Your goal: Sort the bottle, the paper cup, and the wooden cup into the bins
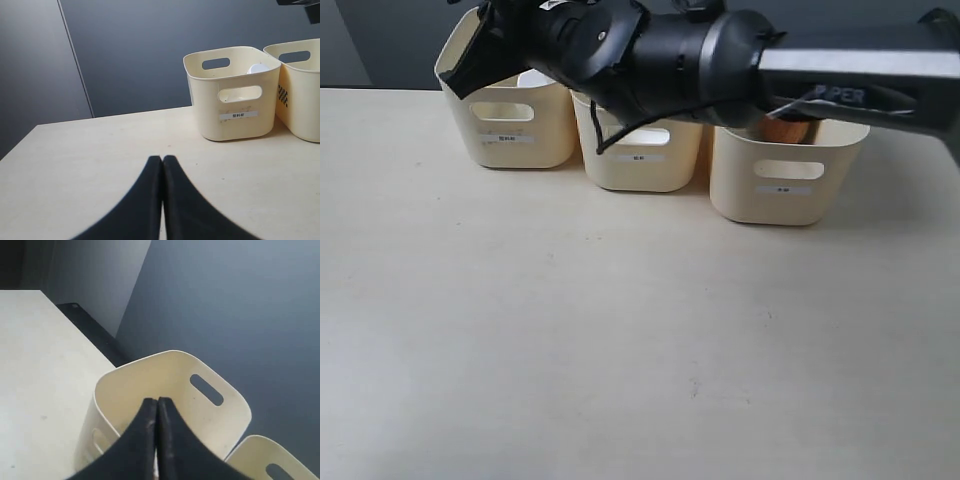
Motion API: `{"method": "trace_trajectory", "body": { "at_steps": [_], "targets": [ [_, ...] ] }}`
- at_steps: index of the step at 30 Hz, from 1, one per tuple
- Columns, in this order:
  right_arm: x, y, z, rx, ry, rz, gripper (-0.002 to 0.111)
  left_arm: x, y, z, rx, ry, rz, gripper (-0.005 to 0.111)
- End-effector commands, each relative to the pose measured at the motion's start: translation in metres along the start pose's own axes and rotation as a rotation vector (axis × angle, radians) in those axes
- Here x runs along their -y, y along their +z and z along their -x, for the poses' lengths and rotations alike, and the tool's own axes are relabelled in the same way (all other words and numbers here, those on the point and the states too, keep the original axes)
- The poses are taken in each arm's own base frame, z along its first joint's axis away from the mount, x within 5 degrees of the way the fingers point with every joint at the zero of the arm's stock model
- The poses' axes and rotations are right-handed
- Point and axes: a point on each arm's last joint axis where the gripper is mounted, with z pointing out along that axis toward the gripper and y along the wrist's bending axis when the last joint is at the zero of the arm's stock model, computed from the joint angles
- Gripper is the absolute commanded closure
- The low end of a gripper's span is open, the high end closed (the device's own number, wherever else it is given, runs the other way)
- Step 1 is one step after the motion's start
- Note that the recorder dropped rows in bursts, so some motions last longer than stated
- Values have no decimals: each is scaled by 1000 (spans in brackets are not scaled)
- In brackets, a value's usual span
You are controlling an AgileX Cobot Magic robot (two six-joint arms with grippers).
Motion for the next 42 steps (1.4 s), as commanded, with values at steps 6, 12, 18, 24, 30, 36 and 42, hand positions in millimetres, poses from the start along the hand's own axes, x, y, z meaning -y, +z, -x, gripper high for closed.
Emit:
{"method": "trace_trajectory", "body": {
  "at_steps": [6, 12, 18, 24, 30, 36, 42],
  "targets": [
    [23, -72, 25, 46, -12, -50, 109, 0, 0, 0, 10, -2, 2, 107],
    [32, -118, 29, 64, -11, -68, 109, 0, 0, 0, 10, -2, 2, 107],
    [47, -167, 30, 98, 3, -106, 109, 0, 0, 0, 10, -2, 2, 107],
    [59, -213, 28, 145, 18, -147, 109, 0, 0, 0, 10, -2, 2, 107],
    [70, -260, 29, 218, 41, -172, 109, 0, 0, 0, 10, -2, 2, 107],
    [79, -304, 22, 270, 74, -204, 109, 0, 0, 0, 10, -2, 2, 107],
    [85, -331, 8, 255, 90, -248, 109, 0, 0, 0, 10, -2, 2, 107]
  ]
}}
